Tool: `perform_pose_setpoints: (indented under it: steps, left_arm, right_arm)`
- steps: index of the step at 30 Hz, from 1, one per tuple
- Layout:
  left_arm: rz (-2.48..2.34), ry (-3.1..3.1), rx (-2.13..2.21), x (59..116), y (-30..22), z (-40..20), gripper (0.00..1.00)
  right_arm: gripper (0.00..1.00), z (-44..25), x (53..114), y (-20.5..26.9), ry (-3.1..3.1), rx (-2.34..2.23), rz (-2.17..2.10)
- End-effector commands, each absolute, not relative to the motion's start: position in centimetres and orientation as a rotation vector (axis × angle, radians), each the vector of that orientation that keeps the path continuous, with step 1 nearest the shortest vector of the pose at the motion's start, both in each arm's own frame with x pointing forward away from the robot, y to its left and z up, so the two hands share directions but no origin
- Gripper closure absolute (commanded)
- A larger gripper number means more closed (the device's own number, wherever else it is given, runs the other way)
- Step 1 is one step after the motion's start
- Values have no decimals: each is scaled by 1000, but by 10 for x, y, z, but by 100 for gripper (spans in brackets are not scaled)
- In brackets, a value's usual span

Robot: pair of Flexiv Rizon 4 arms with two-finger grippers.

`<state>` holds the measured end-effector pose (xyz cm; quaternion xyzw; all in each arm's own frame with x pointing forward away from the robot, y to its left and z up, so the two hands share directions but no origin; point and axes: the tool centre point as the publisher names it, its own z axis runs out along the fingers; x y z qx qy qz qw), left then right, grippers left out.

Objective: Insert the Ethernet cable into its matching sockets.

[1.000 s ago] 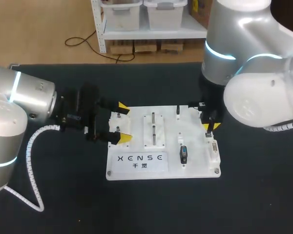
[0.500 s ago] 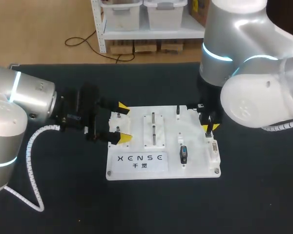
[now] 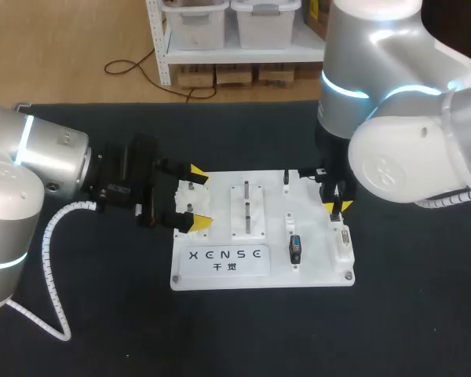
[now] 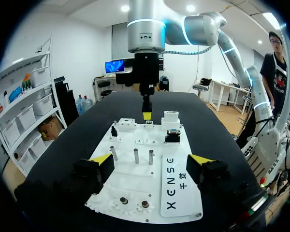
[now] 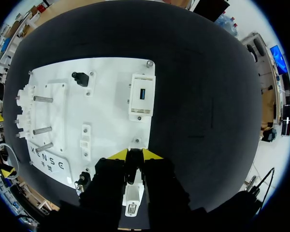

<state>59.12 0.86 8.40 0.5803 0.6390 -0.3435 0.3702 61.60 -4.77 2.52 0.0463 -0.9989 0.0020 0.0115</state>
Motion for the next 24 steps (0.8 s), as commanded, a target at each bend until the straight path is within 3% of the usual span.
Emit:
perform_pose_setpoints:
  steps: [1,19,20,21,24]
  left_arm:
    - [-882,1632,1484,591,10,83,0]
    - [-882,1632,1484,591,10,83,0]
    - [-882,1632,1484,591,10,83,0]
    - [-882,1632,1484,591,10,83,0]
    - [-882,1632,1484,591,10,83,0]
  right_arm:
    - [100,12,617,-47,-3112,142,23]
    - [100,16,619,-43,-3138,181,2]
    - [56,19,619,-43,-3142,175,-19]
    - [0,22,620,-43,-3152,169,-28]
    - [0,26,620,-43,-3163,181,-34]
